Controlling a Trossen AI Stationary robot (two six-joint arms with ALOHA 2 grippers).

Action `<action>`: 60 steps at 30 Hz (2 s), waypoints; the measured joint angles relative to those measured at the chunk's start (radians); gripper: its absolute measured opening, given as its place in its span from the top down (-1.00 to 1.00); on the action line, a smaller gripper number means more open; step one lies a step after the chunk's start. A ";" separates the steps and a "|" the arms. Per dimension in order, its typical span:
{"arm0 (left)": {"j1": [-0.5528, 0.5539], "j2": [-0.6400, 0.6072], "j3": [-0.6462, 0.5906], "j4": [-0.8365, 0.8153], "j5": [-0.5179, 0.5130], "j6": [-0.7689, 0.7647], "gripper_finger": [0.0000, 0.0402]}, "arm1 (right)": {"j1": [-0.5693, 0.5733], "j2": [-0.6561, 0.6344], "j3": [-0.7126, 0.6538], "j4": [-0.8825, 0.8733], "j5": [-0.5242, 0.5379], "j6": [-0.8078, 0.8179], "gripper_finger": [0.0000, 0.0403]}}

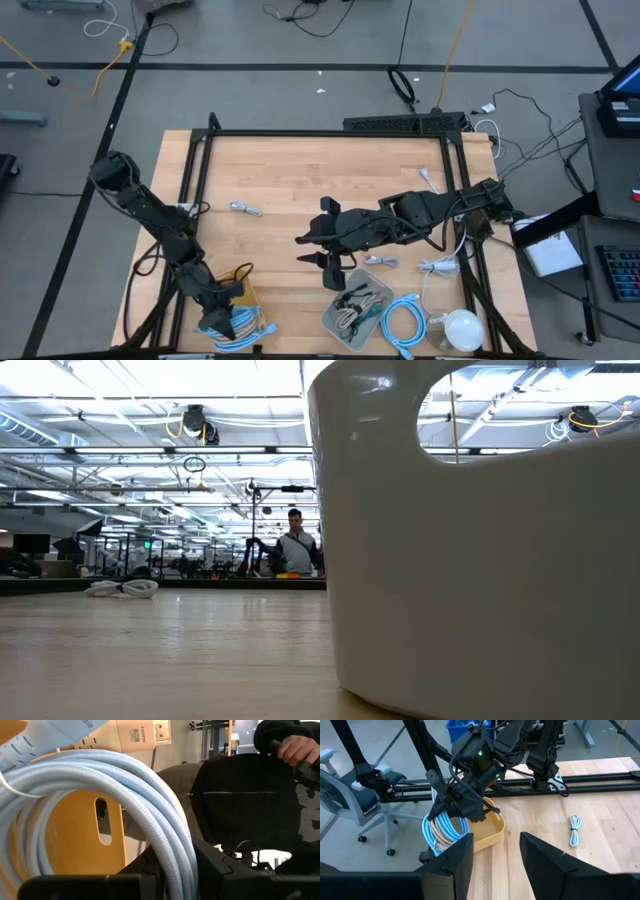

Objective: Sort cables
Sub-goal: Adjust the HDMI cables in the yellow bin

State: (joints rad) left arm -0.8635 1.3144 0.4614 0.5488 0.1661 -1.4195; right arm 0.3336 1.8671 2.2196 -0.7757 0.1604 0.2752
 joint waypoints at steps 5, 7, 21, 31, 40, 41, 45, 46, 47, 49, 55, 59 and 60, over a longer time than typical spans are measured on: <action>0.000 0.000 0.000 -0.048 -0.028 0.001 0.61 | 0.000 0.000 0.000 0.001 0.000 -0.003 0.23; 0.001 -0.001 0.000 -0.104 -0.026 -0.006 0.61 | 0.000 0.000 0.000 0.001 0.000 -0.003 0.23; 0.031 0.000 0.000 -0.120 -0.008 -0.022 0.41 | -0.001 0.001 0.000 0.002 0.000 -0.004 0.23; 0.033 0.000 0.000 -0.095 0.004 -0.050 0.39 | -0.001 0.001 0.000 0.002 0.000 -0.003 0.23; 0.033 0.000 0.000 -0.140 0.013 -0.083 -0.04 | -0.002 0.001 0.000 0.001 0.000 -0.005 0.23; 0.033 0.000 0.000 -0.140 0.013 -0.083 -0.10 | -0.003 0.001 0.000 0.001 0.000 -0.006 0.23; 0.033 0.000 0.000 -0.140 0.006 -0.085 -0.28 | -0.005 0.001 0.000 0.001 0.000 -0.007 0.23; 0.033 0.000 0.000 -0.141 0.001 -0.085 -0.30 | -0.005 0.001 0.000 0.001 0.000 -0.007 0.23; 0.033 0.000 0.000 -0.141 -0.003 -0.085 -0.32 | -0.006 0.001 0.000 0.001 0.000 -0.007 0.23; 0.033 0.000 0.000 -0.144 -0.015 -0.085 -0.33 | -0.006 0.001 0.000 0.001 0.000 -0.007 0.23; 0.033 0.000 0.001 -0.213 -0.036 -0.082 -0.34 | -0.006 0.001 0.000 0.001 0.000 -0.008 0.23; 0.033 0.000 0.002 -0.267 -0.036 -0.072 -0.34 | -0.006 0.001 0.000 0.001 0.000 -0.008 0.23; 0.033 0.000 0.002 -0.282 -0.036 -0.067 -0.34 | -0.006 0.001 0.000 0.001 0.000 -0.008 0.23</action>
State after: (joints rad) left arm -0.8307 1.3140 0.4633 0.2665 0.1297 -1.4862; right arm 0.3271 1.8683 2.2200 -0.7750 0.1604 0.2676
